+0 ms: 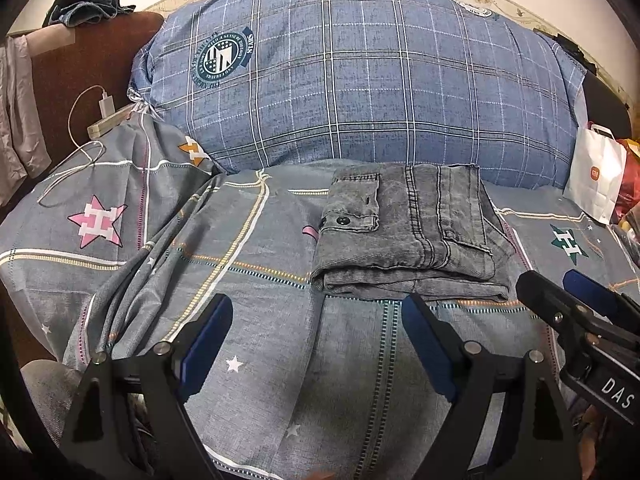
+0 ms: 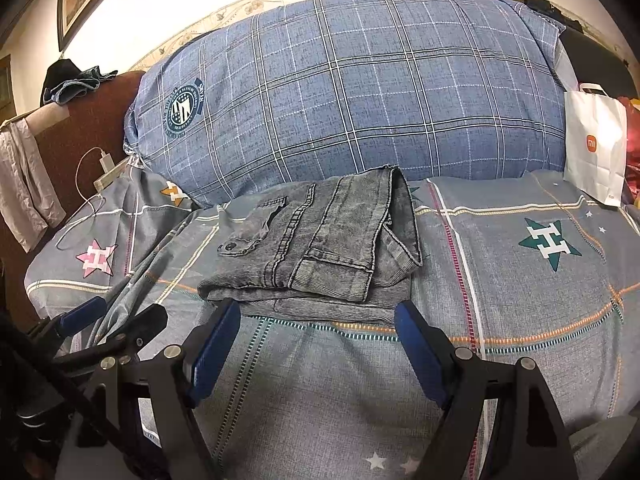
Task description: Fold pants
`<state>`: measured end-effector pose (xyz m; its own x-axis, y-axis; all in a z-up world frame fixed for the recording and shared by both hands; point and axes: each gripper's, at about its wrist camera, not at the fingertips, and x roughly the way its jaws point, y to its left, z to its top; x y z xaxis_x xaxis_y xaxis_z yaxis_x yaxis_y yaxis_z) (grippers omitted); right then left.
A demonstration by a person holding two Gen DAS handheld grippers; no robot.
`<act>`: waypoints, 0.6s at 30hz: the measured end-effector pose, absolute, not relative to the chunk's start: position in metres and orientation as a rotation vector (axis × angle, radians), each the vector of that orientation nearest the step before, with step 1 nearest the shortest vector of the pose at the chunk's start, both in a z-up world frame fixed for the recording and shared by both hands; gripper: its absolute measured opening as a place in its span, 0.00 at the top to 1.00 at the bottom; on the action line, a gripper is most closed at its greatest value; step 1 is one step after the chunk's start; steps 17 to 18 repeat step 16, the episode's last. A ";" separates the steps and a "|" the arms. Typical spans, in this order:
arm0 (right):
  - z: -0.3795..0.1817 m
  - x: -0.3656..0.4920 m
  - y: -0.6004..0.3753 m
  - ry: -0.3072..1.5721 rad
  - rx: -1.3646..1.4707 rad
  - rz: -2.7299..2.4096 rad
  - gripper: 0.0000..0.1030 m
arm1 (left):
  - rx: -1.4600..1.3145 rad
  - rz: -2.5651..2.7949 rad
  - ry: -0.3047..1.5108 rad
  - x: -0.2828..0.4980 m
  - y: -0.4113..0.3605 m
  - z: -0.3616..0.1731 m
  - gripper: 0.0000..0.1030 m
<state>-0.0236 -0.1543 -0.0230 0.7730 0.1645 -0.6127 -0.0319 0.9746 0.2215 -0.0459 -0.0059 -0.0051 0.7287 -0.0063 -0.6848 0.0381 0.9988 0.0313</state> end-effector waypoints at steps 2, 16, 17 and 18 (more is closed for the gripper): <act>-0.024 -0.023 -0.155 0.682 0.203 0.108 0.19 | 0.042 -0.031 0.760 -0.046 -0.007 -0.006 0.17; -0.024 -0.022 -0.160 0.676 0.210 0.086 0.19 | 0.057 -0.030 0.742 -0.048 -0.009 -0.004 0.17; -0.024 -0.022 -0.160 0.676 0.210 0.086 0.19 | 0.057 -0.030 0.742 -0.048 -0.009 -0.004 0.17; -0.024 -0.022 -0.160 0.676 0.210 0.086 0.19 | 0.057 -0.030 0.742 -0.048 -0.009 -0.004 0.17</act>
